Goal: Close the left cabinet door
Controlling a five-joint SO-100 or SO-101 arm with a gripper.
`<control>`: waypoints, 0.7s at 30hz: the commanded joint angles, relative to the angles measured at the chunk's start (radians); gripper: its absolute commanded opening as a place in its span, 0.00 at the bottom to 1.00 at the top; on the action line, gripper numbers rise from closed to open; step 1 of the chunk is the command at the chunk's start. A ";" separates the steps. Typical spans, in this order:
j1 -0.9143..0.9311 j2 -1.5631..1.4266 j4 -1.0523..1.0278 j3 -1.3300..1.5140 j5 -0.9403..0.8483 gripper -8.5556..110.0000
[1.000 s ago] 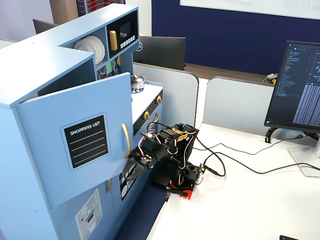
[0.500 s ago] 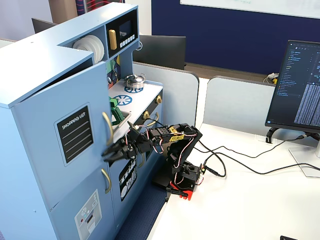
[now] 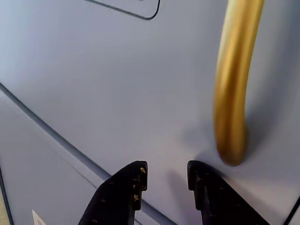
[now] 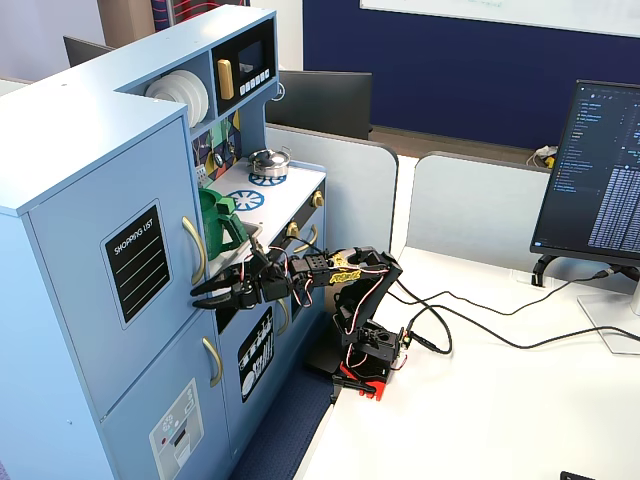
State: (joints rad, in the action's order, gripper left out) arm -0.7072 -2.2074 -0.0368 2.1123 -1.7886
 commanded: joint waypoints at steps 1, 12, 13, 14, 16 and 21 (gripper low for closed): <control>-0.015 -0.078 -0.066 0.000 0.023 0.07; 0.055 -0.370 -0.290 0.264 0.089 0.07; 0.080 -0.403 -0.305 0.301 0.100 0.07; 0.107 -0.442 -0.324 0.339 0.101 0.07; 0.170 -0.526 -0.373 0.430 0.106 0.07; 0.367 -0.692 -0.517 0.600 0.169 0.07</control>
State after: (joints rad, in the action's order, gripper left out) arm -0.4694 -2.7780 -0.4863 2.6461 -1.6628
